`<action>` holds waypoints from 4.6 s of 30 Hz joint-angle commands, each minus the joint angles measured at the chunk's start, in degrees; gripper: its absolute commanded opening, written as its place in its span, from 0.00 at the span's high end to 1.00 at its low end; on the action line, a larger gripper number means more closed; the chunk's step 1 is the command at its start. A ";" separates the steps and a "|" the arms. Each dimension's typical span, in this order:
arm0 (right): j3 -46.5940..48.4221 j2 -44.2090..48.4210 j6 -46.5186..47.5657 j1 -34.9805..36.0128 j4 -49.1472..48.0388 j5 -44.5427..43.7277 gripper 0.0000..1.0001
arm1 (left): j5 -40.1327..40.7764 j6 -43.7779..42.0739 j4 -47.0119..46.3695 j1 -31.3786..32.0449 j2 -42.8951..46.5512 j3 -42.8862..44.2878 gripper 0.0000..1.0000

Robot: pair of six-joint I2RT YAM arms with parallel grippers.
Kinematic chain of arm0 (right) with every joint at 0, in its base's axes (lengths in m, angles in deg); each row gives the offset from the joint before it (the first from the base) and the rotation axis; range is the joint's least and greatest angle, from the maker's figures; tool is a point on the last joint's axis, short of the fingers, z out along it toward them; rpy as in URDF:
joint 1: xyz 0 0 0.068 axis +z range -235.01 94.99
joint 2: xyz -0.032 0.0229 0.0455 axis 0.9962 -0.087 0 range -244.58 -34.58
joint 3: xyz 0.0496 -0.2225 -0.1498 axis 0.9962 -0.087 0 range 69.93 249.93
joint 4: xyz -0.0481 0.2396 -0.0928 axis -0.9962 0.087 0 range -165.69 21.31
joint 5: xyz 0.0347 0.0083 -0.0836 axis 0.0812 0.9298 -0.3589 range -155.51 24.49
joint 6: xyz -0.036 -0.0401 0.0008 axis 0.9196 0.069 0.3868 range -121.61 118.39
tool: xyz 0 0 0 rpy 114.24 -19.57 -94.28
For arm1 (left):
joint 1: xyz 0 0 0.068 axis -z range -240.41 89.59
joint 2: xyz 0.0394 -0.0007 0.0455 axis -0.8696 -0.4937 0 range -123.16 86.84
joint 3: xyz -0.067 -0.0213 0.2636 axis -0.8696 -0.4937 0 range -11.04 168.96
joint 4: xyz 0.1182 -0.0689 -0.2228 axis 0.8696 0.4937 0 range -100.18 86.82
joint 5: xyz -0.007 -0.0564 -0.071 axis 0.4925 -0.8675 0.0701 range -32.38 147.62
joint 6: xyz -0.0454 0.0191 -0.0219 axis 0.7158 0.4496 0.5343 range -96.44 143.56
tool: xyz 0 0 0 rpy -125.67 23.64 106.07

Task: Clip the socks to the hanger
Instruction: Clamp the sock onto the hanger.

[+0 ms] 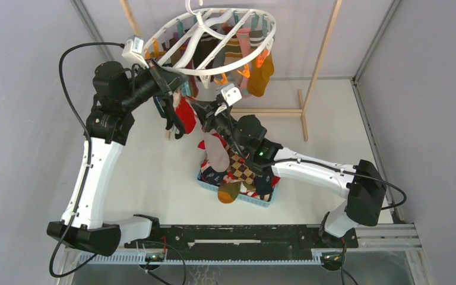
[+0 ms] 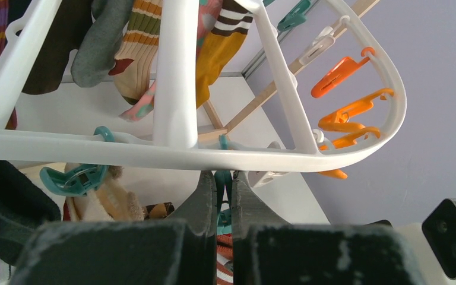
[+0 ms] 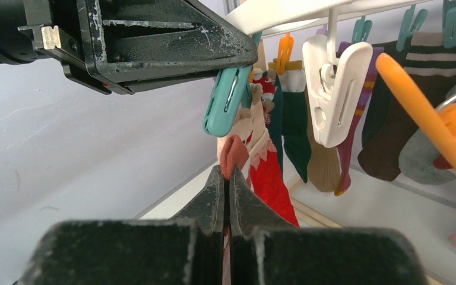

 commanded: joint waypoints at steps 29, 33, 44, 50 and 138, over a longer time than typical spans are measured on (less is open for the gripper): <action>2.55 4.15 1.08 0.93 -1.19 -0.70 1.00 | 3.29 -2.02 2.73 0.77 2.01 -0.70 1.00; 2.53 4.28 0.76 1.01 -1.68 -0.26 1.00 | 3.53 -1.98 2.58 0.84 2.06 -1.05 1.00; 3.22 4.02 0.07 0.95 -0.88 2.63 1.00 | 3.72 -1.99 2.30 1.02 1.91 -1.08 1.00; 4.37 3.46 -0.54 0.77 -0.30 3.88 1.00 | 3.84 -1.71 2.12 1.02 1.92 -1.00 1.00; -11.44 25.16 -14.77 -12.77 11.11 14.99 0.00 | 5.75 -14.24 1.50 -8.38 10.60 -15.83 1.00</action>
